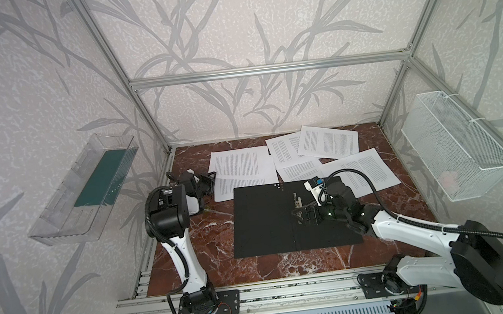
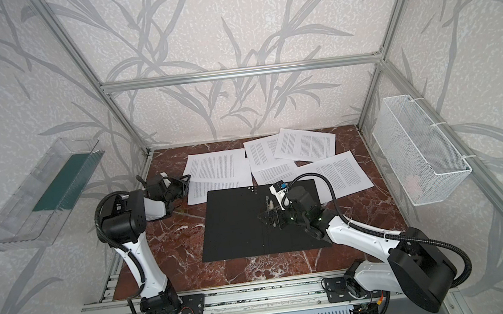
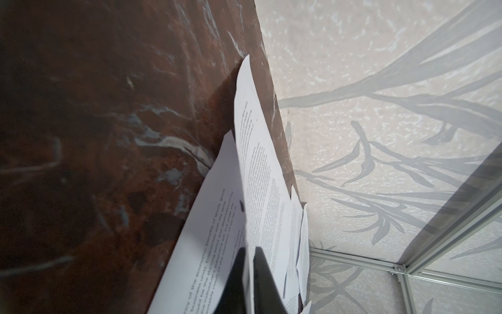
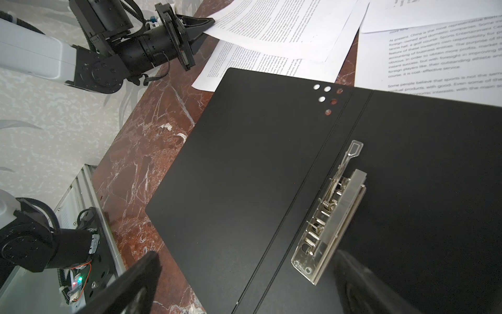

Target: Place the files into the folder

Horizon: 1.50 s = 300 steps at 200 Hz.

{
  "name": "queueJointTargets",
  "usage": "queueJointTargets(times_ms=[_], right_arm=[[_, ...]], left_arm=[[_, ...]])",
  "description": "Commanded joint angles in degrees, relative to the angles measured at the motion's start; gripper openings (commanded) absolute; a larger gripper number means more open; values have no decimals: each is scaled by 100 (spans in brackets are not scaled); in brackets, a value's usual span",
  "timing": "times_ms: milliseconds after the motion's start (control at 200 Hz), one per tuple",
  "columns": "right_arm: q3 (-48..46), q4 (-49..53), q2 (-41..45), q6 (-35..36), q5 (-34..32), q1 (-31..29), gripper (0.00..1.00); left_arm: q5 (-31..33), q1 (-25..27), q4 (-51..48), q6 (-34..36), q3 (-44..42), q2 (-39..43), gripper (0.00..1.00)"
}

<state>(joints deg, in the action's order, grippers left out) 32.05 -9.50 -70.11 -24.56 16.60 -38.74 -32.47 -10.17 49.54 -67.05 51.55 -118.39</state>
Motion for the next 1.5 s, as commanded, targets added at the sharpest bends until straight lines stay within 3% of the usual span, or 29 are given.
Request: queueJointTargets(times_ms=[0,155,275,450,605,835,1015,1145,1275,1494], right_arm=[[171,137,129,117,-162,-28,99],[78,91,255,81,-376,-15,99],[-2,124,467,30,-486,134,99],[-145,386,793,-149,-628,658,99],[-182,790,1116,-161,-1112,983,99],[-167,1527,1526,-430,-1273,1816,99],[-111,2069,2056,-519,-1589,2119,99],[140,2548,2400,-400,-1667,2191,99],[340,2902,2790,-298,-1612,2195,99],[465,3268,3236,-149,-1072,2196,99]], left_arm=[[-48,11,-25,3,78,581,2],[-119,174,-628,260,309,1378,0],[-13,630,-2166,1079,865,2127,0],[618,1728,-4578,2410,2001,3000,0],[908,2879,-5784,3026,2841,3259,0],[1154,4774,-6304,3549,3076,3829,0],[1219,5808,-6200,3535,2669,4501,0],[1305,5952,-6116,3287,2208,4994,0],[1890,5835,-6767,3438,2020,5147,0],[963,4757,-6627,3328,1436,4672,0]])
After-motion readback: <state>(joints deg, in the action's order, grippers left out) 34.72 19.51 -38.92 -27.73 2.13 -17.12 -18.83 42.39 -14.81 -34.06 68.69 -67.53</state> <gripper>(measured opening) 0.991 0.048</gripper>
